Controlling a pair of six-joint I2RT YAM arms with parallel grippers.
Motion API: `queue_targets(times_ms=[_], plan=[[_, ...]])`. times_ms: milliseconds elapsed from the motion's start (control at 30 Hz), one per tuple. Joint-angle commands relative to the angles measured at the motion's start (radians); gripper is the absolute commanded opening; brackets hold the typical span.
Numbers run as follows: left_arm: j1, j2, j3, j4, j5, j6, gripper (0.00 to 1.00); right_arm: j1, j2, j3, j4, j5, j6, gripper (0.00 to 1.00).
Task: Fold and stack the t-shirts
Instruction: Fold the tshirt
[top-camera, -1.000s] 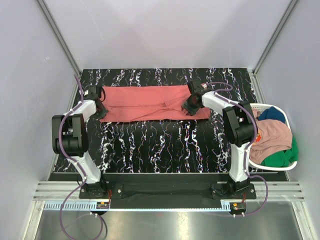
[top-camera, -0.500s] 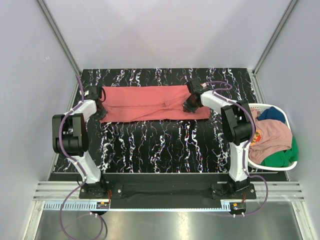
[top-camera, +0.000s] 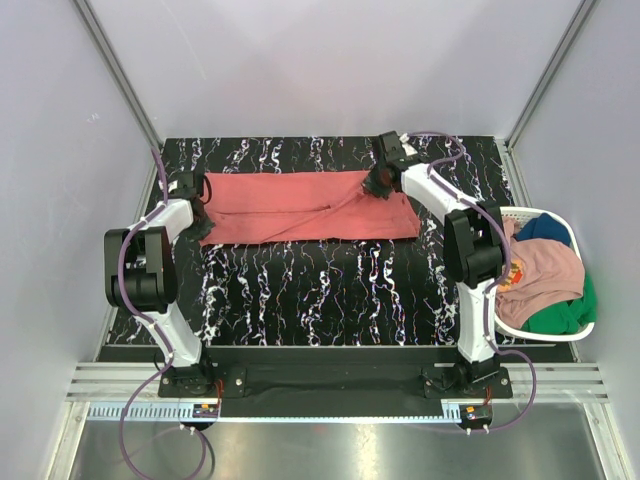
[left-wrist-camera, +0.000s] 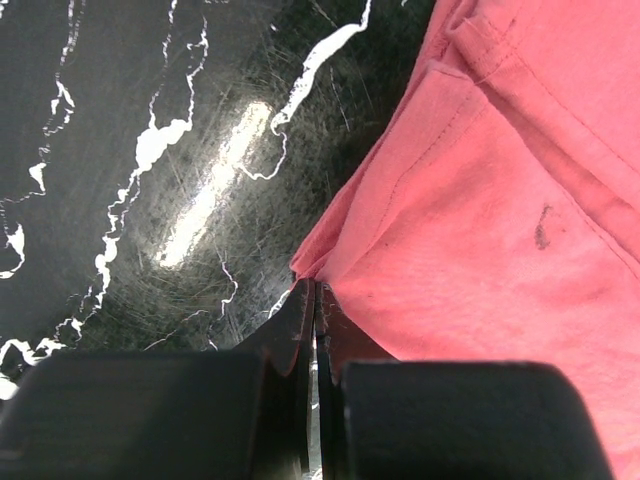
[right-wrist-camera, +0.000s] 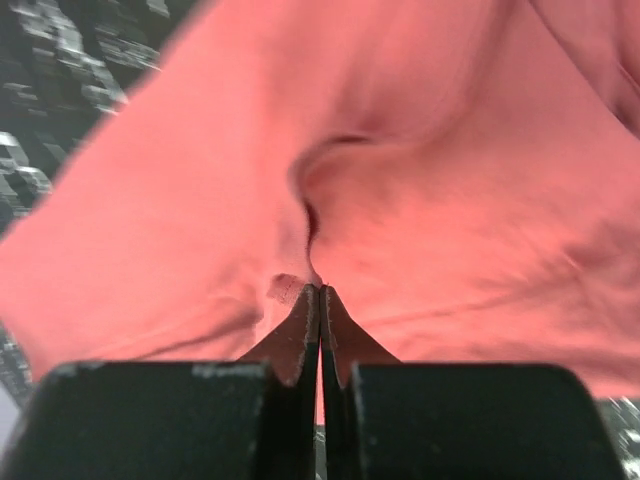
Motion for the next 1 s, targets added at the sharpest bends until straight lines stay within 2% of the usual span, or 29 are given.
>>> queue_targets(times_ms=[0, 133, 467, 533, 967], plan=[[-0.004, -0.016, 0.041, 0.004, -0.054, -0.001, 0.00, -0.002, 0.059, 0.108, 0.007, 0.002, -0.089, 0.00], [-0.004, -0.006, 0.041, -0.004, -0.070, -0.019, 0.00, 0.000, 0.140, 0.255, -0.020, -0.029, -0.152, 0.00], [-0.004, 0.000, 0.052, -0.022, -0.094, -0.056, 0.00, -0.003, 0.317, 0.469, -0.036, -0.090, -0.285, 0.00], [-0.004, -0.003, 0.052, -0.022, -0.097, -0.056, 0.00, -0.003, 0.343, 0.510, -0.023, -0.154, -0.319, 0.00], [-0.004, -0.013, 0.052, -0.039, -0.106, -0.068, 0.00, 0.004, 0.364, 0.469, 0.061, -0.242, -0.393, 0.00]])
